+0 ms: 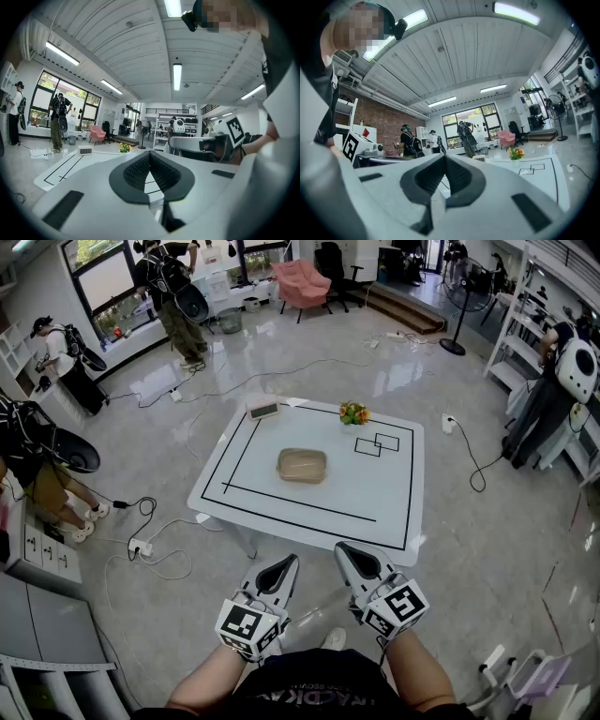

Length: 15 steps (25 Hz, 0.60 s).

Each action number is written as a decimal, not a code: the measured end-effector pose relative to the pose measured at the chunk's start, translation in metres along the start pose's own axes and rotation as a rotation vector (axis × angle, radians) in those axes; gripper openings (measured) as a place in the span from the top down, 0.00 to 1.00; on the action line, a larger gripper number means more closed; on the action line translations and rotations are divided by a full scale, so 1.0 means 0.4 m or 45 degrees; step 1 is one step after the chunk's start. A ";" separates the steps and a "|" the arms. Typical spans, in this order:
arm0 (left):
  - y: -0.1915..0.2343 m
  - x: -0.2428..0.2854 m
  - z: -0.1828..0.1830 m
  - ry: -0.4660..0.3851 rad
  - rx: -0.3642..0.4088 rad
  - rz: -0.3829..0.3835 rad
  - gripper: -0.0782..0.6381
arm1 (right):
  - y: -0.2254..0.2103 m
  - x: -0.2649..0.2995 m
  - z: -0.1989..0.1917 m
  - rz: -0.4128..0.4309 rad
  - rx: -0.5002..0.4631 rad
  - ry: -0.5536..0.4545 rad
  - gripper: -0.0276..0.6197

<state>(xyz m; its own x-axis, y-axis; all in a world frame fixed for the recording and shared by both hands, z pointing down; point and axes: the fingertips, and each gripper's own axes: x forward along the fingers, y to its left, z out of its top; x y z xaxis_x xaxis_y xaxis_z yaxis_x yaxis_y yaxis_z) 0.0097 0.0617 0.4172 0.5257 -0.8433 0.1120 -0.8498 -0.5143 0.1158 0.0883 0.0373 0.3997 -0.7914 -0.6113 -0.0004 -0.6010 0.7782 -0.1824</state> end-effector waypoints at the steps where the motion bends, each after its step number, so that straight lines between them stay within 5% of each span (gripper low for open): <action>1: -0.002 0.004 0.002 0.000 -0.001 0.003 0.89 | -0.005 -0.002 0.003 0.001 0.000 -0.001 0.96; 15: -0.062 0.077 0.009 -0.030 0.006 0.066 0.88 | -0.082 -0.060 0.031 0.069 -0.013 -0.045 0.95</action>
<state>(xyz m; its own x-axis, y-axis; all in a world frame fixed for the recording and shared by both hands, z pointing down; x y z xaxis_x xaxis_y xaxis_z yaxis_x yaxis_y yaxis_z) 0.0468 0.0479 0.4140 0.4798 -0.8723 0.0942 -0.8761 -0.4705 0.1056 0.1285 0.0245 0.3934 -0.8183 -0.5731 -0.0444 -0.5589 0.8114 -0.1712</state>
